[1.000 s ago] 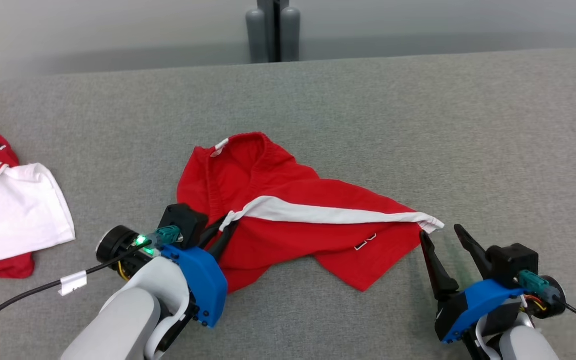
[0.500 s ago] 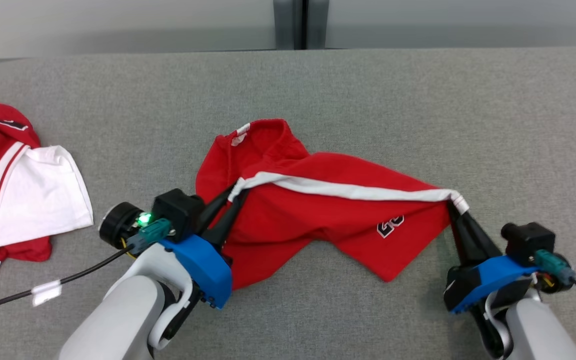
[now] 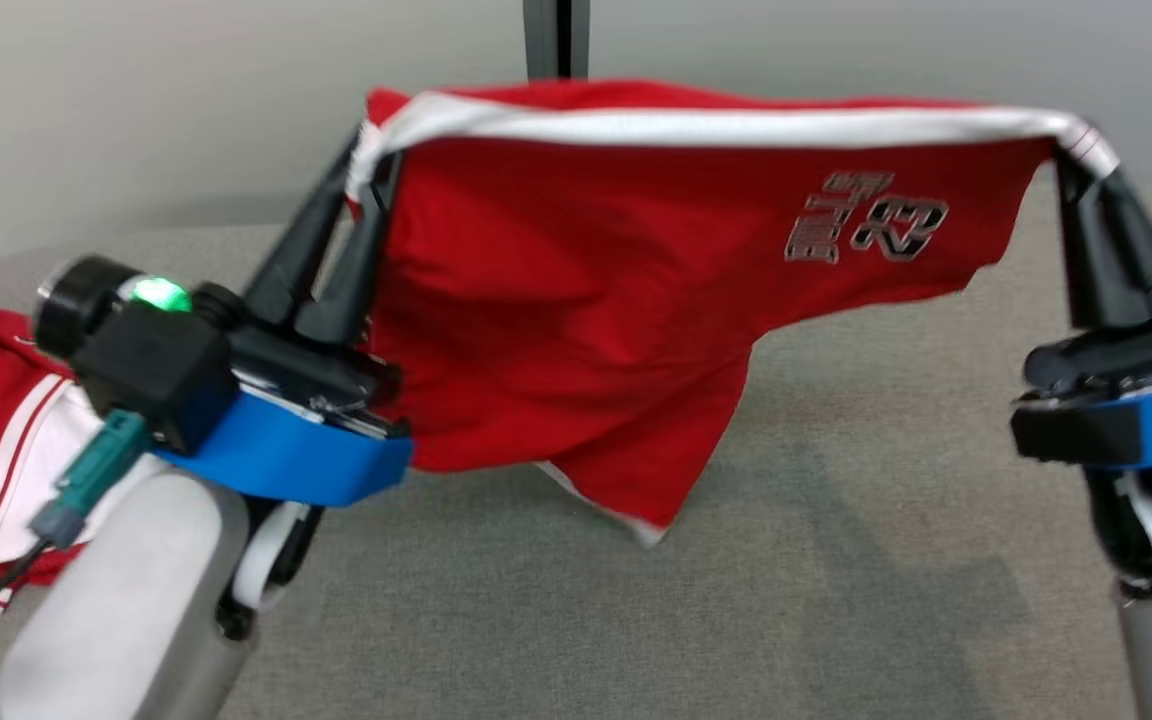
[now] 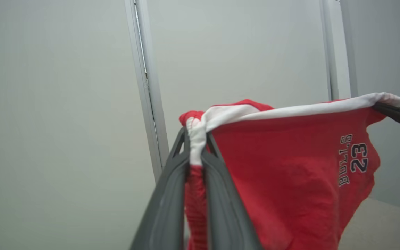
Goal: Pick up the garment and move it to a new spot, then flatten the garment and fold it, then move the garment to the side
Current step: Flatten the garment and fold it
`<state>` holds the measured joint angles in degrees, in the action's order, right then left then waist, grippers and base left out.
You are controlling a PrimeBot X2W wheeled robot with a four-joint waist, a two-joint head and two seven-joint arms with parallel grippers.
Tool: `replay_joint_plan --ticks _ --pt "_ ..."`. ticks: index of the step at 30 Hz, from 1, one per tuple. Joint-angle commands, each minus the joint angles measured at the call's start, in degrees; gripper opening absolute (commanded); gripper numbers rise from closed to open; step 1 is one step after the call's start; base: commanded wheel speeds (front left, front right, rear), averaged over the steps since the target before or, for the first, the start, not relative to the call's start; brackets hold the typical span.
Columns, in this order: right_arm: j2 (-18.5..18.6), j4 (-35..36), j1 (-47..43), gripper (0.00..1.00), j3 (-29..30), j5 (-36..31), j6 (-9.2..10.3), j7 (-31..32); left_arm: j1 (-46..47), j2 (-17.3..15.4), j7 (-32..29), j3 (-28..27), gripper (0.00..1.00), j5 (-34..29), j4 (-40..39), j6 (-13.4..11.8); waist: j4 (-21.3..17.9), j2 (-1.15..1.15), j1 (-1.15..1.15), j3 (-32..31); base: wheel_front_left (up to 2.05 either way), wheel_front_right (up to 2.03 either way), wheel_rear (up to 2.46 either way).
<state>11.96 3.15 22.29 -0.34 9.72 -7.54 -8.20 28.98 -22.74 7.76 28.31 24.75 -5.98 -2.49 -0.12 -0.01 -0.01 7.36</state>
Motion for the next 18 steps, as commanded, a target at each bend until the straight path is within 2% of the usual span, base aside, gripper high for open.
replay_joint_plan --ticks 1,6,9,13,18 --pt "0.7 2.0 1.4 0.0 1.1 -0.3 0.1 1.0 1.5 -0.8 0.2 -1.3 0.0 -0.6 -1.5 -1.0 -1.4 0.01 0.01 -1.8 0.0 0.0 0.0" --pt "1.7 9.5 4.3 0.0 4.3 -0.3 0.12 5.2 4.4 -2.4 -2.2 -3.7 0.0 -1.4 -7.5 -2.9 -2.1 0.01 0.01 -3.6 0.0 0.0 0.0" --pt "2.6 11.2 5.5 0.0 4.5 0.6 0.13 7.6 5.3 -2.8 -3.6 -4.3 0.0 -1.2 -9.3 -3.5 -2.3 0.01 0.01 -3.4 0.0 0.0 0.0" --pt "4.2 9.3 7.7 0.0 3.5 3.2 0.13 9.6 6.3 -1.3 -4.2 -4.7 0.0 1.0 -8.3 -3.5 -2.6 0.01 0.01 -1.7 0.0 0.0 0.0" --pt "5.0 3.2 13.3 0.0 2.0 5.9 0.13 9.4 9.7 2.1 -1.8 -5.1 0.0 5.3 0.4 -0.9 -2.5 0.01 0.01 3.1 0.0 0.0 0.0"
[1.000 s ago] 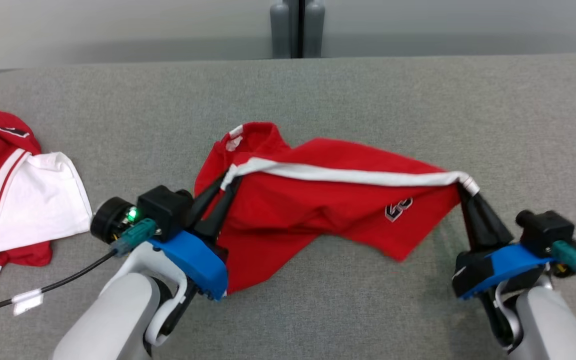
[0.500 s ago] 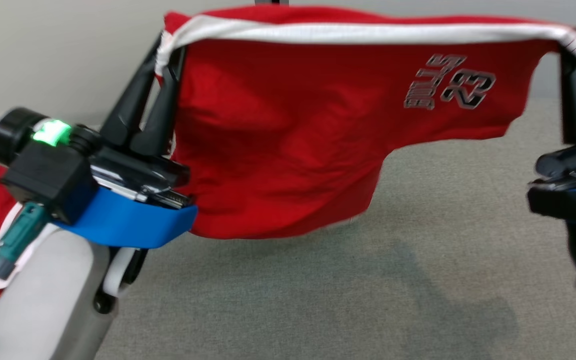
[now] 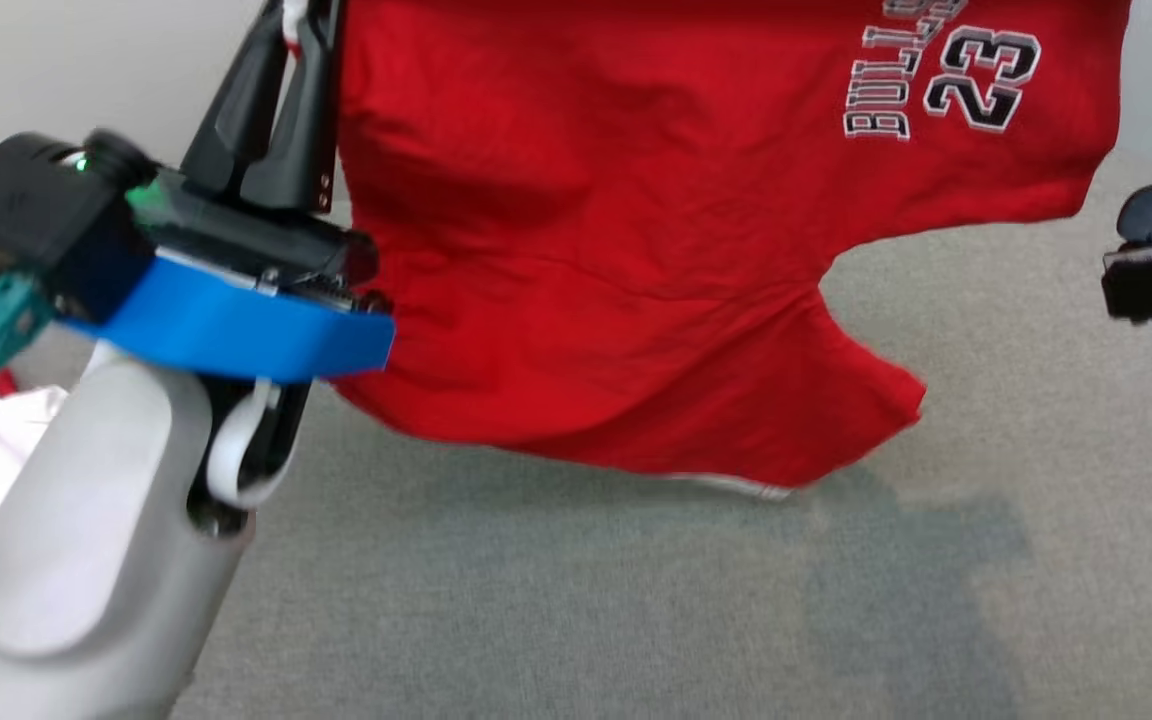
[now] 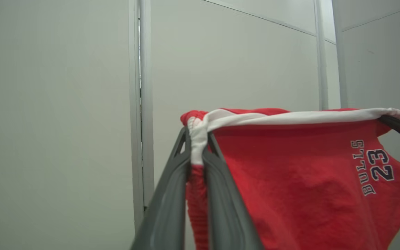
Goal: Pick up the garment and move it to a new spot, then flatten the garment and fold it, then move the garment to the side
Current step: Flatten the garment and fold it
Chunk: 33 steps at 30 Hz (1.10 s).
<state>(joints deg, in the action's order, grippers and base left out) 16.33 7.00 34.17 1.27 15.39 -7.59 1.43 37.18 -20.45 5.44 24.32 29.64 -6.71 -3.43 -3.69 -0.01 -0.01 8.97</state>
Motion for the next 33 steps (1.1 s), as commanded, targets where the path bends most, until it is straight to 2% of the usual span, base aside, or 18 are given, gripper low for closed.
replay_joint_plan --ticks 1,5,9,15,20,25,30,33 --pt "0.5 -2.5 3.1 0.0 0.0 0.8 0.17 -0.5 2.9 0.7 1.7 -1.2 0.0 0.9 3.8 0.8 1.1 0.01 0.01 2.6 0.0 0.0 0.0" --pt "0.4 -10.7 12.1 0.0 -1.4 1.5 0.17 -1.9 11.1 4.6 6.4 -1.1 0.0 1.6 16.4 4.0 1.6 0.01 0.01 6.7 0.0 0.0 0.0" --pt "-1.4 -20.6 22.5 0.0 -3.7 2.7 0.16 -4.9 19.9 8.6 9.1 -2.2 0.0 1.4 29.8 6.7 1.7 0.01 0.01 9.8 0.0 0.0 0.0" --pt "-6.0 -38.5 31.1 0.0 -6.8 3.5 0.17 -11.1 26.7 12.2 9.8 -7.7 0.0 0.2 46.1 7.0 0.9 0.01 0.01 11.5 0.0 0.0 0.0" --pt "-9.9 -52.6 28.3 0.0 -12.9 4.9 0.16 -14.4 22.3 14.4 9.8 -10.9 0.0 -1.4 57.1 6.8 0.2 0.01 0.01 11.7 0.0 0.0 0.0" --pt "-11.9 -61.7 22.1 0.0 -18.8 8.1 0.15 -16.1 16.4 16.0 9.8 -12.2 0.0 -1.8 66.4 6.1 0.2 0.01 0.01 11.8 0.0 0.0 0.0" --pt "-12.5 -64.0 16.6 0.0 -21.1 11.4 0.15 -16.6 11.1 16.7 9.8 -12.7 0.0 -2.8 66.5 7.1 0.9 0.01 0.01 11.9 0.0 0.0 0.0" --pt "-11.5 -61.2 12.1 0.0 -20.9 13.1 0.15 -16.7 6.3 17.2 9.8 -12.9 0.0 -4.1 63.0 7.9 1.2 0.01 0.01 11.0 0.0 0.0 0.0"
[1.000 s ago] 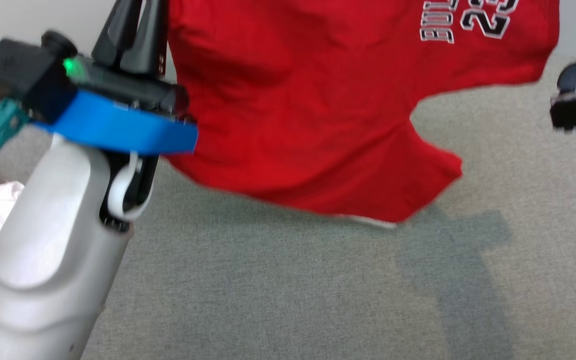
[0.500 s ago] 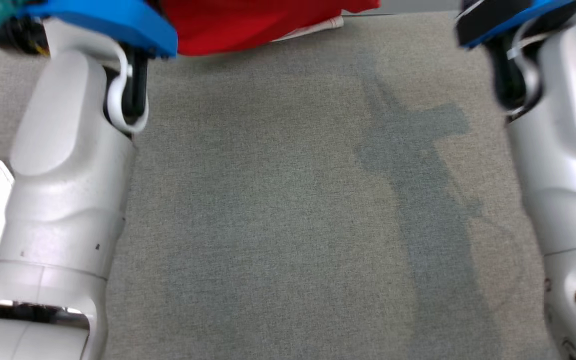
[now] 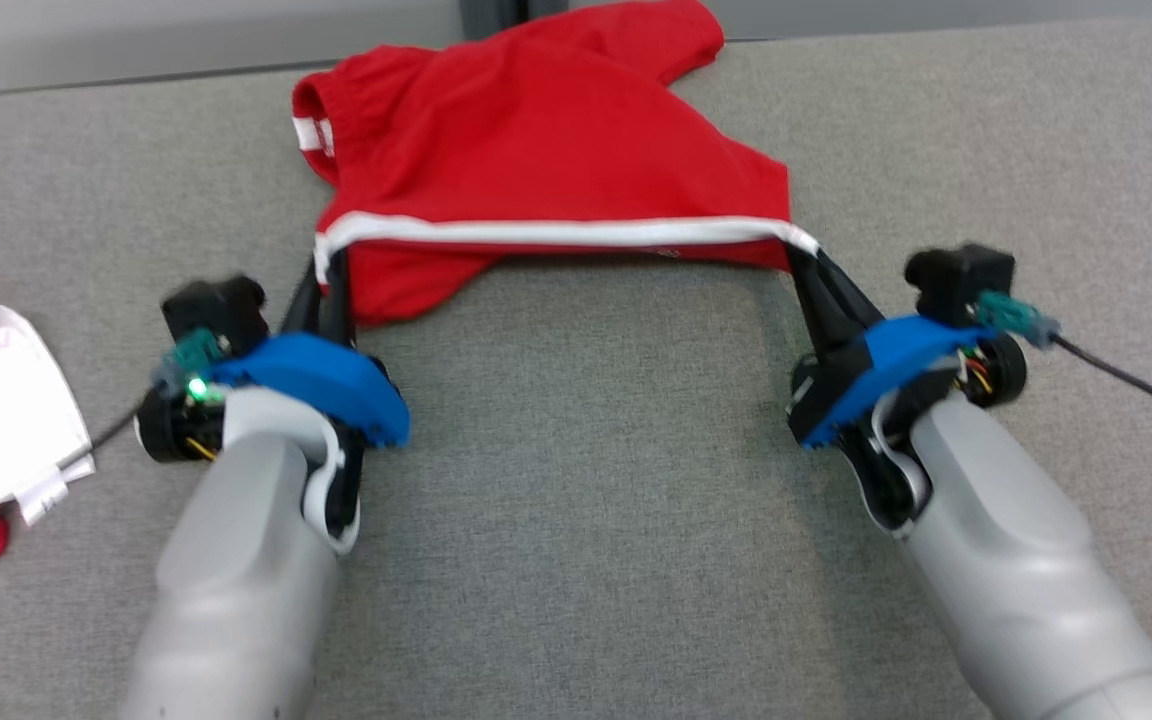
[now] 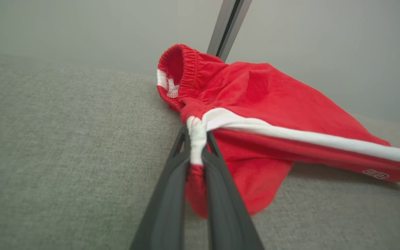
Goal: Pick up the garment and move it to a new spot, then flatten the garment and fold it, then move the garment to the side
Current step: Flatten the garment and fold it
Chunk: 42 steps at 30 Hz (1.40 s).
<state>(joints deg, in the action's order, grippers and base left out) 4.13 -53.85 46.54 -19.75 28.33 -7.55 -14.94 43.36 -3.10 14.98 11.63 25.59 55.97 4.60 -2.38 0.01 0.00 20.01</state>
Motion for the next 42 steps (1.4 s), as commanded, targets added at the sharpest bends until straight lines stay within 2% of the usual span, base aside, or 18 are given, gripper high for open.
replay_joint_plan --ticks 1,11,18,25,28,32,36,42 --pt "1.4 1.4 -2.3 0.0 0.6 0.4 0.12 -0.3 -1.8 -0.1 0.3 -0.1 0.0 -0.9 -1.4 0.4 0.1 -0.01 0.0 -0.6 0.0 0.0 0.0" --pt "5.1 23.6 -27.1 0.0 8.5 -3.2 0.12 -0.3 -25.0 -0.5 0.3 -0.5 0.0 -7.9 -22.3 2.2 -0.1 -0.01 0.0 -8.7 0.0 0.0 0.0" --pt "4.5 39.4 -44.0 0.0 14.0 -7.5 0.19 0.2 -39.4 -1.6 0.2 -0.1 0.0 -9.8 -37.6 1.4 -0.3 -0.01 0.0 -12.8 0.0 0.0 0.0" --pt "3.1 54.0 -54.6 0.0 18.4 -10.9 0.19 7.1 -48.0 -2.2 -5.9 2.0 0.0 -9.3 -52.2 0.4 -1.0 -0.01 0.0 -14.0 0.0 0.0 0.0" --pt "3.2 56.9 -54.7 0.0 19.5 -11.3 0.19 9.9 -48.8 -2.4 -8.4 2.6 0.0 -9.0 -55.6 0.3 -1.0 -0.01 0.0 -13.6 0.0 0.0 0.0" --pt "4.5 56.8 -50.1 0.0 19.6 -11.1 0.16 11.8 -46.3 -3.1 -11.1 3.2 0.0 -8.4 -56.1 0.7 -0.1 -0.01 0.0 -11.5 0.0 0.0 0.0" --pt "6.2 53.0 -42.1 0.0 18.5 -10.3 0.12 13.4 -42.1 -3.4 -12.9 4.0 0.0 -7.6 -54.7 1.4 1.8 -0.01 0.0 -7.2 0.0 0.0 0.0" --pt "11.1 43.8 -25.7 0.0 14.7 -9.0 0.11 15.7 -33.4 -2.8 -13.8 4.4 0.0 -5.3 -51.7 2.0 6.3 -0.01 0.0 -0.1 0.0 0.0 0.0"
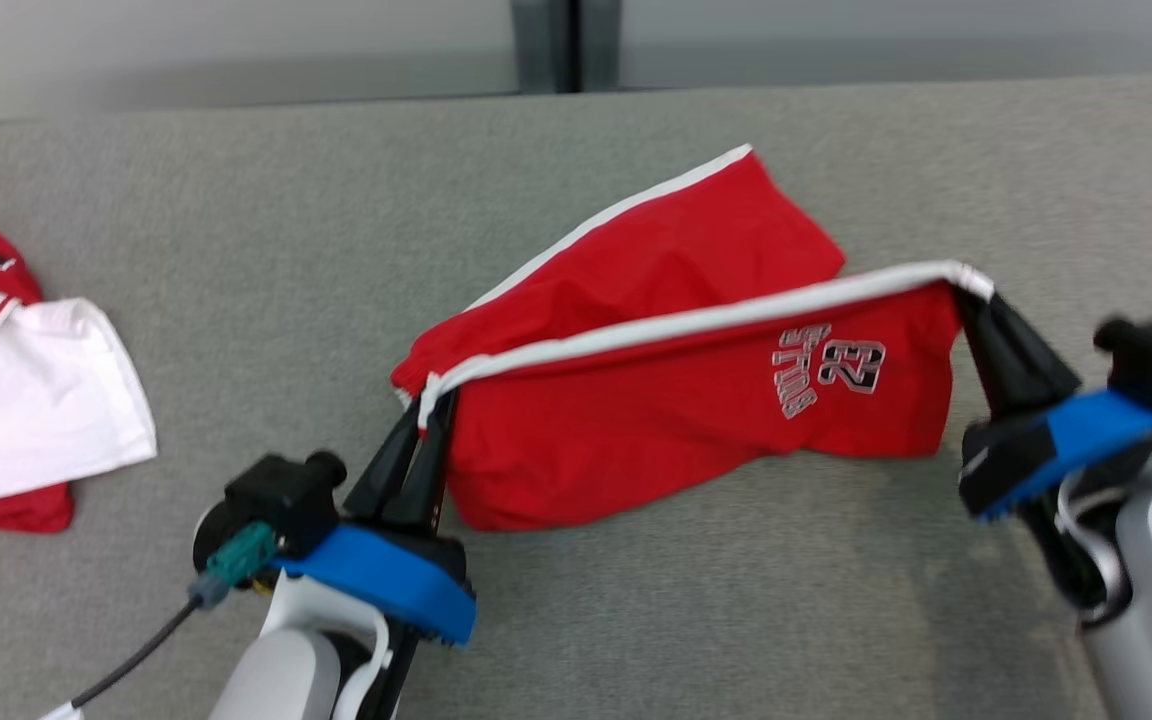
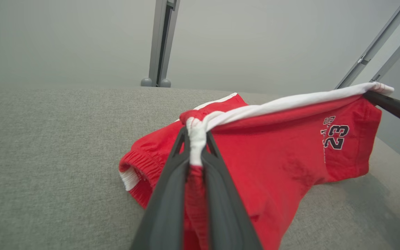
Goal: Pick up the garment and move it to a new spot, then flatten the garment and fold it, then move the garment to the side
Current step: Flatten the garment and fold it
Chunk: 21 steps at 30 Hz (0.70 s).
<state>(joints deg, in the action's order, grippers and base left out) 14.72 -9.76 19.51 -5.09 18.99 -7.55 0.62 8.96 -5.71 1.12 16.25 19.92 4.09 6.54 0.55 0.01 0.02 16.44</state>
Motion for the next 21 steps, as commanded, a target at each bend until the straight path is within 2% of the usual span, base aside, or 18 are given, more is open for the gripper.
replay_joint_plan --ticks 1,5,9,14,21 --pt "1.5 -2.1 4.1 0.0 -0.9 0.6 0.12 0.3 2.3 0.0 0.1 -0.2 0.0 0.8 0.7 0.2 4.2 -0.01 -0.02 4.3 0.0 0.0 0.0" --pt "4.5 -10.0 14.8 0.0 -4.4 2.1 0.12 1.2 7.4 0.8 0.3 1.0 0.0 2.2 2.5 0.4 7.3 -0.01 -0.02 7.3 0.0 0.0 0.0" --pt "5.9 -18.5 23.2 0.0 -7.0 3.0 0.12 1.6 11.7 1.5 0.5 2.8 0.0 3.3 4.9 0.6 9.6 -0.01 -0.02 9.2 0.0 0.0 0.0" --pt "6.3 -28.6 31.2 0.0 -9.1 2.3 0.12 0.5 16.3 2.0 1.0 5.4 0.0 4.5 9.0 0.8 10.9 -0.01 -0.02 10.9 0.0 0.0 0.0" --pt "4.9 -39.4 37.2 0.0 -11.0 0.7 0.12 -3.2 20.8 2.4 1.4 9.4 0.0 5.3 14.7 1.0 11.0 -0.01 -0.02 11.8 0.0 0.0 0.0"
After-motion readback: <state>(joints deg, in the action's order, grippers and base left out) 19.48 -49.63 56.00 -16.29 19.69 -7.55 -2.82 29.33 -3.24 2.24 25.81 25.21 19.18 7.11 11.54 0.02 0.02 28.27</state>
